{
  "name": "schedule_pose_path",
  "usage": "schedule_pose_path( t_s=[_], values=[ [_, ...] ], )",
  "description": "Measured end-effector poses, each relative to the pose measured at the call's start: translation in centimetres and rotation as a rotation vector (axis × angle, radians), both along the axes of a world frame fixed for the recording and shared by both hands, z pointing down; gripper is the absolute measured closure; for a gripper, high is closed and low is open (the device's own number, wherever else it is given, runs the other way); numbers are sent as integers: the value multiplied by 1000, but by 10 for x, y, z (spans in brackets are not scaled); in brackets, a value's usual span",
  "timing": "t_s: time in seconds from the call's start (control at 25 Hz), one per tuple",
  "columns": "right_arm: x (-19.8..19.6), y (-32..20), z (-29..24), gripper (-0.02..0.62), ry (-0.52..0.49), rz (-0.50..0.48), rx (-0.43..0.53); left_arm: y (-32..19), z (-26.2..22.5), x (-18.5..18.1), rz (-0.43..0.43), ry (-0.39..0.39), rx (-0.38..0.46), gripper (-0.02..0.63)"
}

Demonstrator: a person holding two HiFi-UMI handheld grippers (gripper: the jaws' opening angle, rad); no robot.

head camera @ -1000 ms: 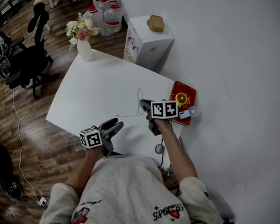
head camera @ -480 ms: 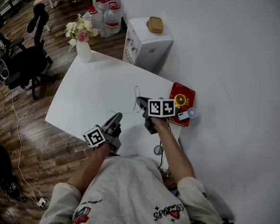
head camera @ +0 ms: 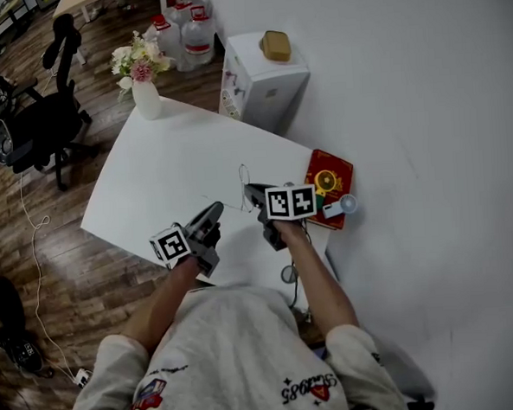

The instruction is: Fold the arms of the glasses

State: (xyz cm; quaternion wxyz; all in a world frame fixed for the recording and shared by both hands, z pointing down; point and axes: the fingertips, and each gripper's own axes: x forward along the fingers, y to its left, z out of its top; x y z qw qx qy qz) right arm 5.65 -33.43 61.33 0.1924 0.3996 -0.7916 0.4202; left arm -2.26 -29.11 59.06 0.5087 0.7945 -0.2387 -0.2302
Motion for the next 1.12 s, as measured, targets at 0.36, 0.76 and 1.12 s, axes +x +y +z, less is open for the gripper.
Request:
schedule_pose_path(
  t_s=[0.36, 0.76, 1.12],
  values=[
    [-6, 22, 4, 571, -2, -44, -25, -12, 2, 22, 115, -59, -28, 592],
    [-15, 41, -3, 571, -13, -85, -35, -12, 3, 43, 192, -53, -53, 594],
    [-5, 42, -2, 569, -27, -28, -29, -6, -2, 45, 238, -84, -30, 592]
  ],
)
